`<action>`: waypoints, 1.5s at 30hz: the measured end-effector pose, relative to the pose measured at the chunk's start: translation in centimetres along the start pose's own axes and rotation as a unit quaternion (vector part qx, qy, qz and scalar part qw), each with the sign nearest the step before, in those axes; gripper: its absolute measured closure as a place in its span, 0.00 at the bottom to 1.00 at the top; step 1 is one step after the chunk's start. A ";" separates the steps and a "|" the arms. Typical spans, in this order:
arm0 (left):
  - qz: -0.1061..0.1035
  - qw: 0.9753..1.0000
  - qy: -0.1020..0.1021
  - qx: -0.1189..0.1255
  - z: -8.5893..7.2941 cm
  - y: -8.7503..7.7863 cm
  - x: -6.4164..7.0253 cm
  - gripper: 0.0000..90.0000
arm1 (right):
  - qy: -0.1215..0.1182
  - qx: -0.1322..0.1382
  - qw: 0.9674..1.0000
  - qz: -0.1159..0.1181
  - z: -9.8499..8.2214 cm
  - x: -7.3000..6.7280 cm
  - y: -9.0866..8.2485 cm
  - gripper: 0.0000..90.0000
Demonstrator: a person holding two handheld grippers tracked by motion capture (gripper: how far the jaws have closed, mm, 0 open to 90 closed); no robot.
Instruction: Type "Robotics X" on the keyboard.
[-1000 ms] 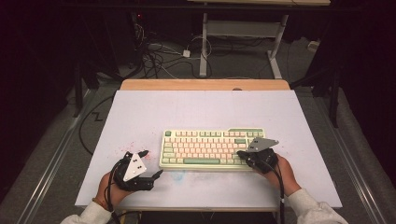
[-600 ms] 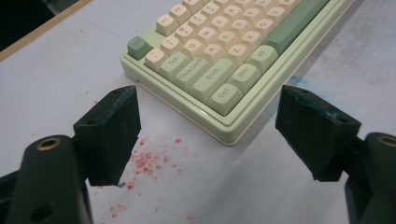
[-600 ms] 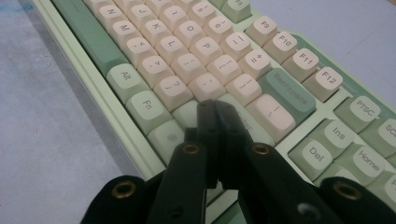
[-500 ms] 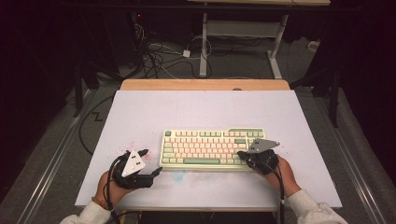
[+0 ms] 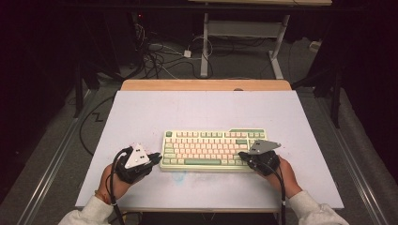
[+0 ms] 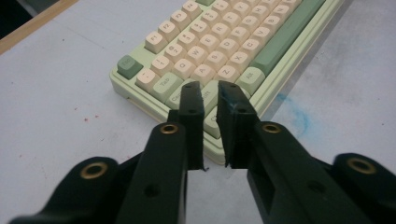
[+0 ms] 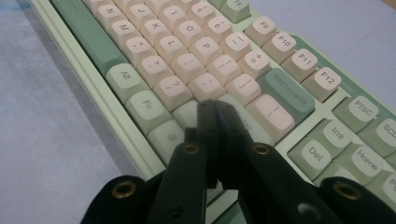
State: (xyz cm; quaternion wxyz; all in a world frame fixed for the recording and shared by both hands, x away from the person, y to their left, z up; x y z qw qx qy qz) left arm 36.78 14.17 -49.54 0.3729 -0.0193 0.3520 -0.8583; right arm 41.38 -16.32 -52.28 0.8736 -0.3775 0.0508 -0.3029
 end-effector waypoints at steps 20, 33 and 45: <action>-0.058 0.997 0.033 -0.048 3.4 4.4 1.7 0.97 | -0.003 0.000 1.000 -0.001 0.0 0.0 0.0 1.00; -0.075 0.994 0.041 -0.063 4.2 6.9 2.6 0.97 | -0.001 0.002 1.000 0.001 0.0 0.0 0.0 1.00; -0.074 0.993 0.047 -0.077 4.2 8.0 2.8 0.97 | -0.001 0.002 1.000 0.000 -0.1 0.0 0.0 1.00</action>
Point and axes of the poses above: each handheld gripper's, and its own axes: y roughly forward along the jaws, z roughly out of its top, x roughly to its right, the point moved 10 cm from there along y, roughly forward along the jaws, and after that the axes turned 5 degrees about z, right-handed, at the moved point
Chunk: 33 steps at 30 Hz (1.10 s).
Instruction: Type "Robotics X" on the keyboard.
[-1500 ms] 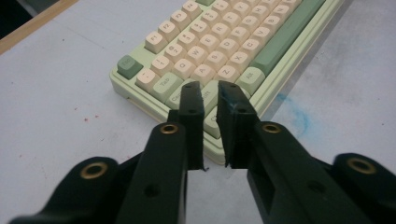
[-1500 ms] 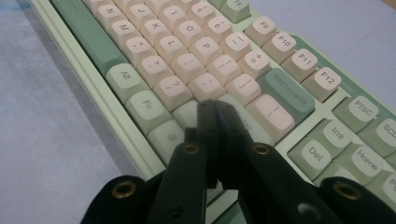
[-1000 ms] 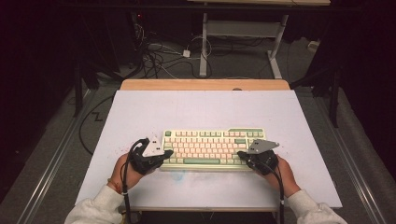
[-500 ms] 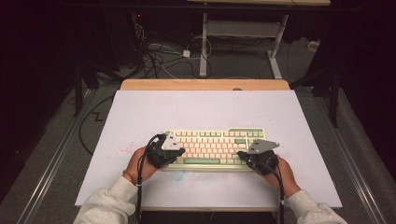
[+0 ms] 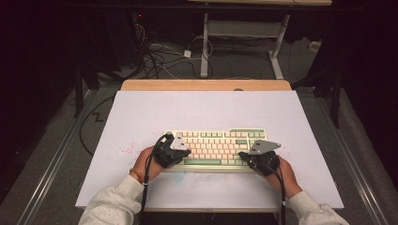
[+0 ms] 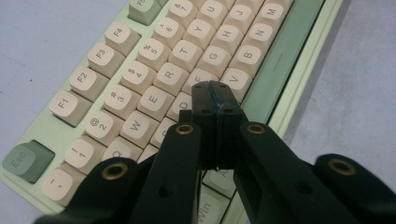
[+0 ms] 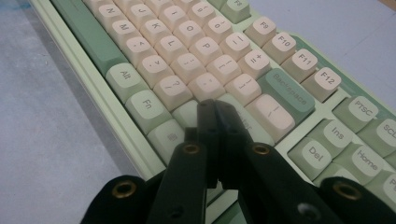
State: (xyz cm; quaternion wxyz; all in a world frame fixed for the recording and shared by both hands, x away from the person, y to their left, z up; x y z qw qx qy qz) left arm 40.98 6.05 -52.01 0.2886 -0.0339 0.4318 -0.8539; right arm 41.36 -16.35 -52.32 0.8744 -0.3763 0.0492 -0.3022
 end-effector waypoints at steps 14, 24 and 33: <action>0.006 1.000 0.005 -0.009 -0.4 0.1 -0.2 0.97 | -0.002 0.000 1.000 -0.002 0.0 0.0 0.0 1.00; 0.021 1.000 0.006 0.007 -0.2 -0.4 -0.2 0.97 | -0.002 0.008 1.000 0.000 0.5 0.0 -0.6 1.00; 0.038 0.999 -0.002 0.032 0.2 -1.1 -0.8 0.97 | -0.004 0.036 0.999 -0.010 1.6 0.0 -1.8 0.97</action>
Point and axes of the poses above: each handheld gripper's, and its own axes: y roughly forward along the jaws, z roughly out of its top, x roughly to its right, the point moved 10 cm from there along y, roughly forward along the jaws, and after that the axes turned 5 degrees about z, right-handed, at the moved point
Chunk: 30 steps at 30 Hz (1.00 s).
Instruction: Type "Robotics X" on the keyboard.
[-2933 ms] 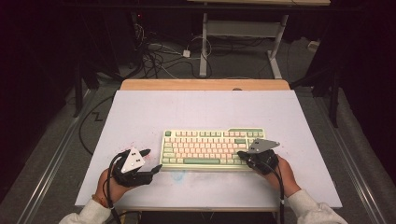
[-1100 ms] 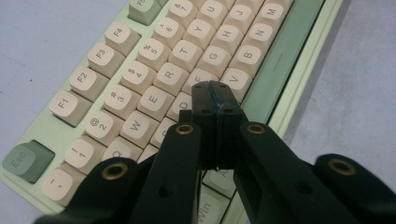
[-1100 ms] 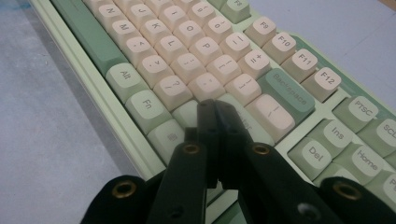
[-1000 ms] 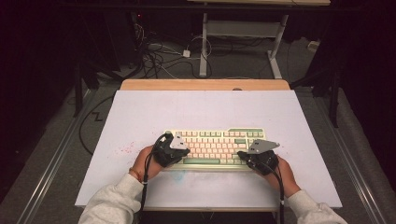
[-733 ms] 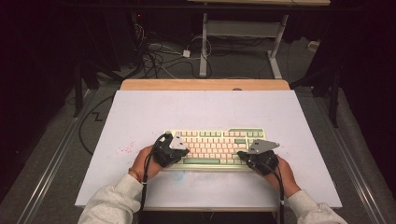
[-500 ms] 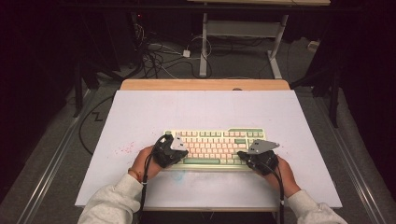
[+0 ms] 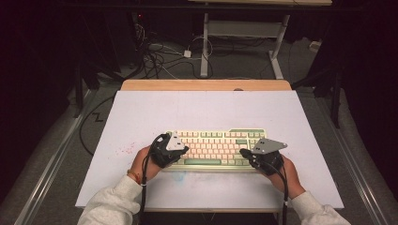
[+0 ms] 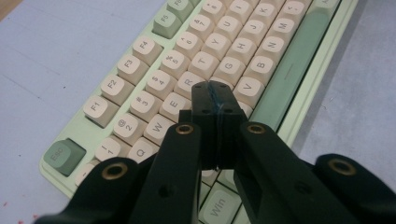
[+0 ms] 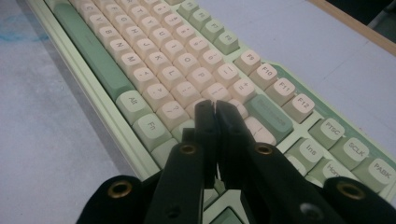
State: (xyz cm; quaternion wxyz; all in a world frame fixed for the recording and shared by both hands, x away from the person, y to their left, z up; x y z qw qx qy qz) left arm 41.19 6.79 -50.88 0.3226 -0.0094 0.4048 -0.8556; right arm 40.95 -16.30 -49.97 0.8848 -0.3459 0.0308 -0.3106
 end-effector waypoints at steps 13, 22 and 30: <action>0.022 0.999 0.005 0.023 0.3 -0.3 -0.2 0.85 | 0.000 0.022 1.000 -0.004 0.8 0.0 -0.7 0.91; 0.033 0.999 0.010 0.025 0.4 -0.1 -0.1 0.55 | 0.001 0.029 1.000 -0.008 1.0 0.0 -0.9 0.84; 0.051 0.998 0.004 0.044 0.8 -0.2 -0.2 0.33 | -0.002 0.036 0.999 -0.012 1.1 0.0 -1.0 0.70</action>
Point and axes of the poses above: each handheld gripper's, and its own axes: y roughly forward along the jaws, z roughly out of its top, x roughly to its right, the point moved 10 cm from there along y, roughly forward along the jaws, and after that the axes turned 5 degrees about z, right-handed, at the moved point
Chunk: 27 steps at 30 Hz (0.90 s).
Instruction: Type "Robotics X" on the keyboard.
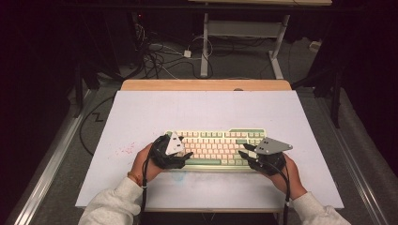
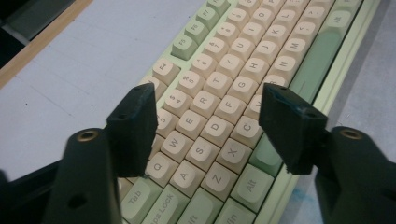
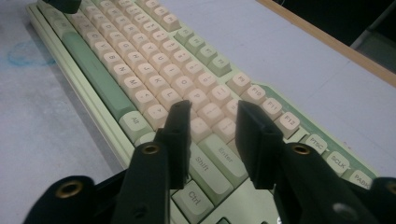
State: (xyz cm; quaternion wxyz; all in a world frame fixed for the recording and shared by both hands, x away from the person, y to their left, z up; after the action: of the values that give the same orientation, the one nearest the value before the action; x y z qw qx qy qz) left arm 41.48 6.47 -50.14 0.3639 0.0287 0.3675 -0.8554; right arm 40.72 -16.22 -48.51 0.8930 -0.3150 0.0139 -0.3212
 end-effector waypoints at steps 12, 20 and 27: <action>0.014 0.999 -0.011 0.045 0.7 -0.3 0.1 0.19 | -0.003 0.022 1.000 -0.020 0.4 0.2 0.0 0.31; 0.014 0.999 0.001 0.052 1.0 -0.5 0.4 0.17 | 0.002 0.036 0.999 -0.014 0.7 0.1 0.0 0.26; 0.019 0.998 0.004 0.055 0.9 -0.6 0.2 0.17 | -0.002 0.034 0.999 -0.012 0.9 0.0 0.3 0.23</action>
State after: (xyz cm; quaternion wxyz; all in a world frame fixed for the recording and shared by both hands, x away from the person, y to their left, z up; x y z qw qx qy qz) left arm 41.16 5.99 -49.20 0.3761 0.0591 0.3205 -0.8674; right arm 41.11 -15.58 -47.90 0.8992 -0.2851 -0.0024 -0.3319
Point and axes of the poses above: each handheld gripper's, and its own axes: y roughly forward along the jaws, z roughly out of its top, x roughly to its right, the point moved 10 cm from there along y, roughly forward along the jaws, and after that the axes turned 5 degrees about z, right-handed, at the moved point
